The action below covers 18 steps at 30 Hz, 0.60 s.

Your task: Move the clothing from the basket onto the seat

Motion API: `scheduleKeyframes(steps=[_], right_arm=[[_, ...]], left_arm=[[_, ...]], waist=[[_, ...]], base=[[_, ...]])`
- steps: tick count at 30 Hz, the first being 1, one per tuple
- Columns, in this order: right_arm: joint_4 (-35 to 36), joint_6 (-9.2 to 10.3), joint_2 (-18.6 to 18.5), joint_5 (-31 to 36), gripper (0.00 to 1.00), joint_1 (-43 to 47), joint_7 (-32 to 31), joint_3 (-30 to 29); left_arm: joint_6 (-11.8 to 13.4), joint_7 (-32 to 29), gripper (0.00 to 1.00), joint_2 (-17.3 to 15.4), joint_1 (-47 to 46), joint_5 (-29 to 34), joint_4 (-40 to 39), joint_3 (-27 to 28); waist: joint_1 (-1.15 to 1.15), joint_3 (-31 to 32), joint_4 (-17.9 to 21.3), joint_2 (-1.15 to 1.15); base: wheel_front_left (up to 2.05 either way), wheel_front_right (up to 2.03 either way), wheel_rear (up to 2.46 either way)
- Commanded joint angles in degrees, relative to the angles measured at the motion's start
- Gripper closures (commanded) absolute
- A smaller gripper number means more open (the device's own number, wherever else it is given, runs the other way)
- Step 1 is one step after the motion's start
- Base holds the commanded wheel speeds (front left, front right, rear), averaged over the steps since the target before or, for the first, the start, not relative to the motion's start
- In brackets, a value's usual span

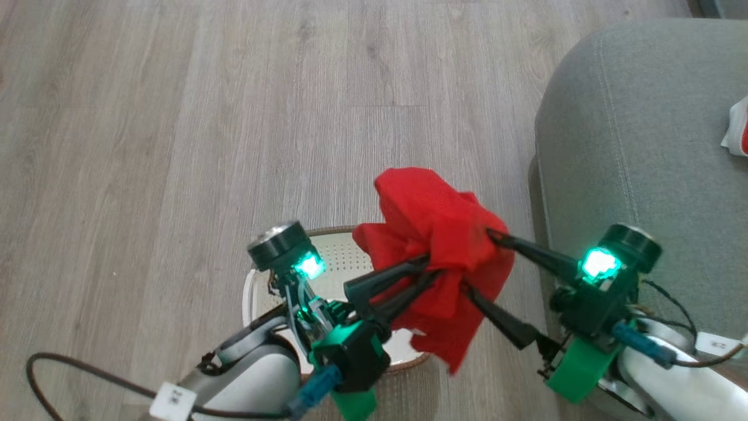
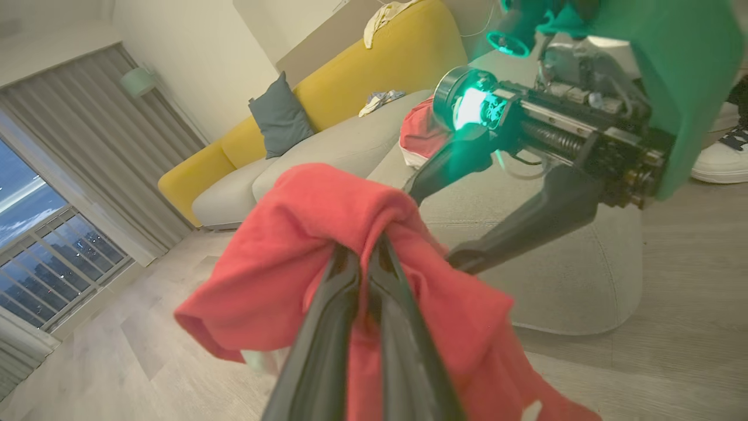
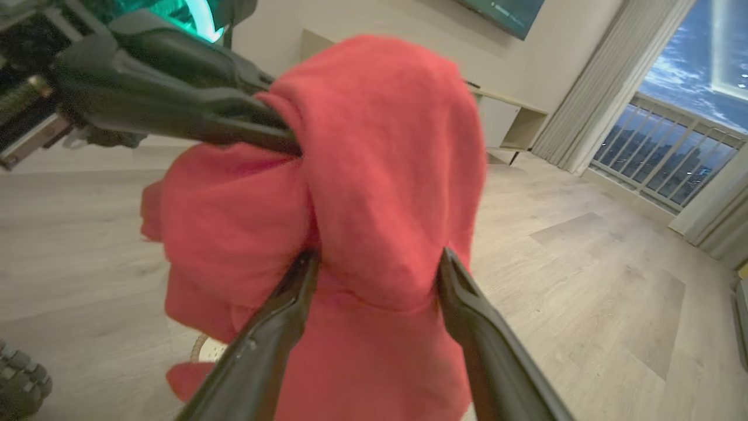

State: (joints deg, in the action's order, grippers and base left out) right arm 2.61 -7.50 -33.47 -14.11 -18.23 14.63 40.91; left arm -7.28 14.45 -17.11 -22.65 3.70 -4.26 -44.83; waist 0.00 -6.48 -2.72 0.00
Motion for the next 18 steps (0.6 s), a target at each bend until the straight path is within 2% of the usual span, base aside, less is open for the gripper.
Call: scheduleKeyframes(steps=[1, 6, 14, 15, 16, 18], right_arm=[[0.9, 0.01, -1.9, -0.3, 0.00, -2.0, 0.4, 1.8], [-1.3, 0.01, -3.2, -1.6, 0.00, -5.4, 0.4, 7.9], [-3.9, 0.01, -1.0, -2.6, 0.00, -8.9, 0.4, 13.6], [-4.3, 0.01, -0.7, -2.9, 0.60, -9.0, 0.4, 14.1], [-4.5, 0.01, -0.3, -3.1, 1.00, -9.2, 0.4, 14.2], [-4.8, 0.01, 0.9, -4.3, 1.00, -8.9, 0.4, 13.5]], left_arm=[[0.7, 0.5, 1.00, -1.4, -3.6, 0.5, -2.2, 1.2], [2.1, 0.5, 1.00, -1.8, -4.8, -0.5, -2.1, -1.5], [2.5, 0.5, 1.00, 0.1, -4.8, -4.7, -2.0, -2.9], [2.4, 0.5, 1.00, 0.5, -4.6, -5.3, -1.8, -2.7], [2.4, 0.5, 1.00, 1.0, -4.4, -5.9, -1.7, -2.4], [2.2, 0.5, 1.00, 1.8, -3.8, -6.8, -1.2, -1.8]], waist=[[0.00, 0.1, 0.0, 0.00], [0.00, 0.3, -0.2, 0.00], [0.00, 0.7, -1.0, 0.00], [0.00, 0.7, -1.1, 0.00], [0.00, 0.7, -1.2, 0.00], [0.00, 0.8, -1.4, 0.00]], base=[[0.00, 0.00, 0.00], [0.00, 0.00, 0.00], [0.00, 0.00, 0.00], [0.00, 0.00, 0.00], [0.00, 0.00, 0.00], [0.00, 0.00, 0.00]])
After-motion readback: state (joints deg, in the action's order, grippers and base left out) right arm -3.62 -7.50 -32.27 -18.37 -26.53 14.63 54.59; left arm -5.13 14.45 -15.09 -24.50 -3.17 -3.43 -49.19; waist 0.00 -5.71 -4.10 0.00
